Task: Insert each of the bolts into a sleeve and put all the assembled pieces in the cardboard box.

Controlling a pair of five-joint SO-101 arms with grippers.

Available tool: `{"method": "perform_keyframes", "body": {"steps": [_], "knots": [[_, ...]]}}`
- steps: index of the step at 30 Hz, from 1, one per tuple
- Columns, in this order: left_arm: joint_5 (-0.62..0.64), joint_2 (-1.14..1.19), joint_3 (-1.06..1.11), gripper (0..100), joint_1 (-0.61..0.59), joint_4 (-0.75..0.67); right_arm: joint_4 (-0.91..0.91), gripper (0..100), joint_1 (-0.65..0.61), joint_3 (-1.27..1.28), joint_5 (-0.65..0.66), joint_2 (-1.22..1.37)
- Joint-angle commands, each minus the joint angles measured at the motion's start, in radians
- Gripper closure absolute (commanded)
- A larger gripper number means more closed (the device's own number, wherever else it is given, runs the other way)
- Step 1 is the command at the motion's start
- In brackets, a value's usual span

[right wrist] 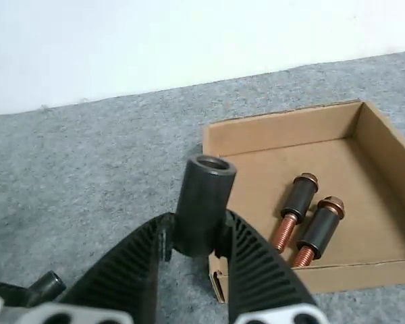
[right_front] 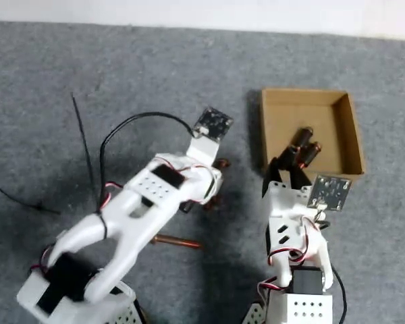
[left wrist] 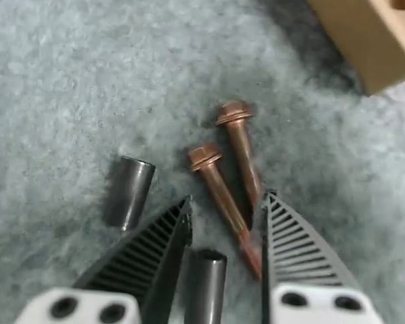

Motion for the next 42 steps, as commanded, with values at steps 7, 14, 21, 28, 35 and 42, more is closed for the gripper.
{"method": "perform_keyframes", "body": {"steps": [7,14,21,28,35,42], "knots": [[0.021,0.278,-0.211,84,-0.024,-0.017,-0.028,99.4,0.005,0.099,0.006,-0.021],[0.021,0.34,-0.234,84,-0.025,-0.014,-0.028,99.4,0.005,0.099,0.006,-0.021],[0.023,0.34,-0.234,84,-0.097,-0.012,-0.028,99.4,0.005,0.099,0.006,-0.021],[0.023,0.34,-0.231,84,-0.104,-0.012,-0.028,99.4,0.005,0.099,0.006,-0.021],[0.02,0.34,-0.236,96,-0.104,0.026,-0.028,99.4,0.005,0.099,0.006,-0.021],[0.017,0.34,-0.236,99,-0.102,0.029,-0.028,99.4,0.005,0.099,0.006,-0.021]]}}
